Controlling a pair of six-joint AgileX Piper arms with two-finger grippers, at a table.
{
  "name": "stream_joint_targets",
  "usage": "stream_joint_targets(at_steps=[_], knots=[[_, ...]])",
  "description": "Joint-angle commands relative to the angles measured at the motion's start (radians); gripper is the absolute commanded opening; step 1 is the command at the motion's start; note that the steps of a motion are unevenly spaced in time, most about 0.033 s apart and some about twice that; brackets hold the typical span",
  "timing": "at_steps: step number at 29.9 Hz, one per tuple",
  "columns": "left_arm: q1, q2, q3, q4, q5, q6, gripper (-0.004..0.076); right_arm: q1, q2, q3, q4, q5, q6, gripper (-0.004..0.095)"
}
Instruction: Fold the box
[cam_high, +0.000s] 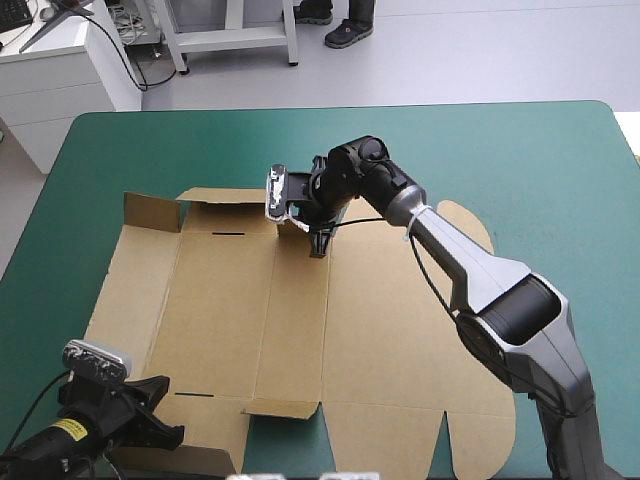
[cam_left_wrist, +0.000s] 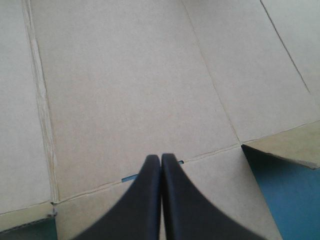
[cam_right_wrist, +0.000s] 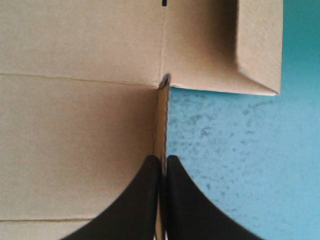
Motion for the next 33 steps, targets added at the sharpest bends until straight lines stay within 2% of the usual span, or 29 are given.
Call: stream_joint_targets(at_steps=[1, 5, 8, 12, 14, 19, 23, 29, 33], knots=[[-0.004, 0.011, -0.034, -0.035, -0.040, -0.002, -0.0008, -0.003, -0.063, -0.037, -0.047, -0.032, 0.075, 0.0140], [-0.004, 0.011, -0.034, -0.035, -0.040, -0.002, -0.0008, -0.010, -0.076, -0.037, -0.089, -0.027, 0.112, 0.0271], [-0.004, 0.011, -0.034, -0.035, -0.039, -0.002, -0.0008, -0.029, -0.113, -0.037, -0.110, -0.015, 0.138, 0.0256], [-0.004, 0.011, -0.034, -0.035, -0.039, -0.002, -0.0008, -0.088, -0.179, -0.037, -0.206, 0.012, 0.387, 0.0252], [-0.004, 0.011, -0.034, -0.035, -0.039, -0.002, -0.0008, -0.132, -0.222, -0.032, -0.245, 0.043, 0.425, 0.0252], [-0.004, 0.011, -0.034, -0.035, -0.039, -0.002, -0.0008, -0.252, -0.342, 0.007, -0.237, 0.075, 0.485, 0.0251], [-0.004, 0.011, -0.034, -0.035, -0.039, -0.002, -0.0008, -0.368, -0.417, 0.043, -0.206, 0.188, 0.551, 0.0173], [-0.004, 0.011, -0.034, -0.035, -0.039, -0.002, -0.0008, -0.551, -0.563, 0.237, -0.082, 0.192, 0.634, 0.0028], [-0.004, 0.011, -0.034, -0.035, -0.039, -0.002, -0.0008, -0.655, -0.700, 0.445, -0.030, 0.192, 0.654, -0.0004]])
